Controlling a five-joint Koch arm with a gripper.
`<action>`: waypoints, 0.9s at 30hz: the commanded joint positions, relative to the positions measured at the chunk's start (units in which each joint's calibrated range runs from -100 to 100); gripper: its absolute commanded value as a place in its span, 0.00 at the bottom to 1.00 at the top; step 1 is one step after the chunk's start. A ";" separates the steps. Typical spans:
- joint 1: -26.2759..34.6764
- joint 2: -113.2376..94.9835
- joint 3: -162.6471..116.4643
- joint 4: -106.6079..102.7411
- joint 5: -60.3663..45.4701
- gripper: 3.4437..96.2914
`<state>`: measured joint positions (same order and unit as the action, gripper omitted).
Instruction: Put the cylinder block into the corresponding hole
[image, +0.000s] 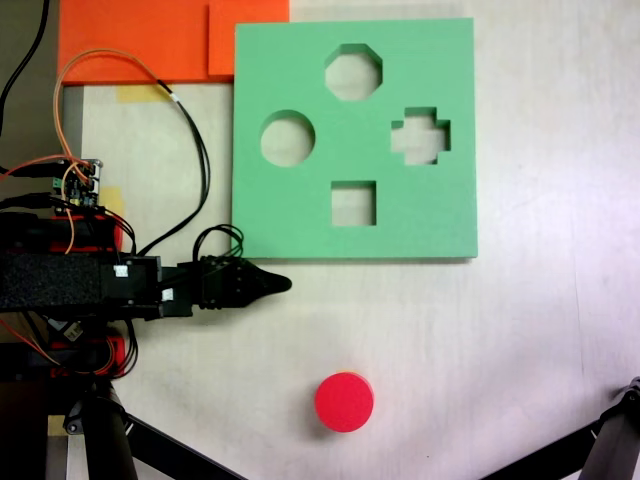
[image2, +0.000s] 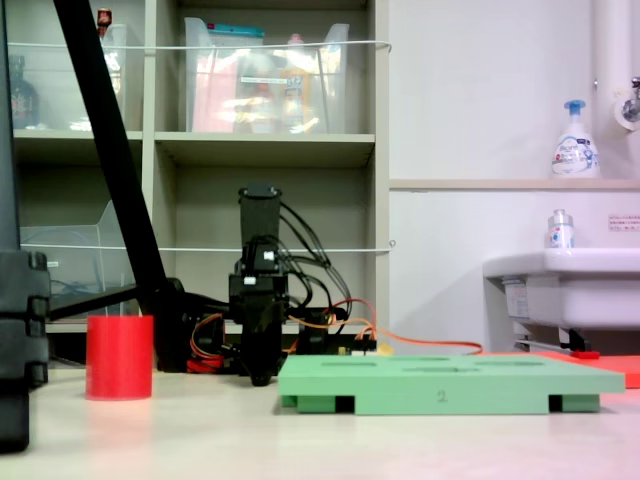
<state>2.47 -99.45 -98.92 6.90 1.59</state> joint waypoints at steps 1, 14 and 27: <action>0.00 -0.55 -1.08 -5.89 -0.10 0.49; 0.00 -0.55 -1.08 -5.89 -0.10 0.49; -1.17 -0.55 -1.08 -0.88 4.79 0.53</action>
<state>1.68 -99.45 -98.92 6.90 4.37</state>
